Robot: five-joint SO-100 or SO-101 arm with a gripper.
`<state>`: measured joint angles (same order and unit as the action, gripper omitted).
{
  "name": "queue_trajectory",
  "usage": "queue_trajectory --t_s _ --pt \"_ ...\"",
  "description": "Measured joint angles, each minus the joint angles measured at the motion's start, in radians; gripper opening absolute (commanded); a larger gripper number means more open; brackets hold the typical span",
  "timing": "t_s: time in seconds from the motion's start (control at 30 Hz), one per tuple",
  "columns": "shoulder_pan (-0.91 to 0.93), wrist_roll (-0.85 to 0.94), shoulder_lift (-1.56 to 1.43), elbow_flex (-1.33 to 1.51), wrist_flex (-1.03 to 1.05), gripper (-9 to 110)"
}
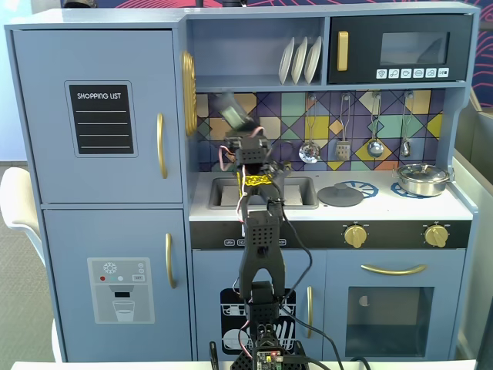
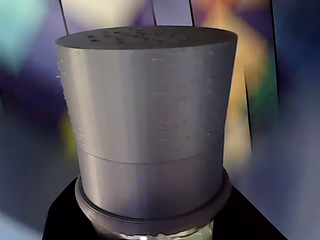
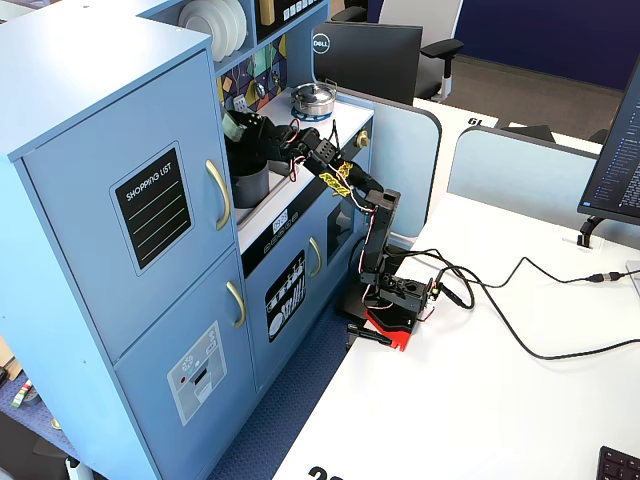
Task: Put salt in the gray recipient
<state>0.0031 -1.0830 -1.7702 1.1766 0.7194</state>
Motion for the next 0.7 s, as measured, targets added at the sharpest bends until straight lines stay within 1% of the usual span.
queue_trajectory --t_s 0.07,0.2,0.4,0.5,0.57,0.7 --pt "0.011 0.002 -0.006 0.048 0.000 0" --pt "-0.005 0.008 -0.006 0.051 -0.008 0" --pt "-0.091 0.044 0.071 -0.123 -0.008 0" --pt "-0.092 0.054 0.074 -0.152 -0.008 0" --pt "-0.078 0.052 0.071 -0.138 -0.008 0" --pt "-0.015 0.044 0.035 0.003 -0.008 0"
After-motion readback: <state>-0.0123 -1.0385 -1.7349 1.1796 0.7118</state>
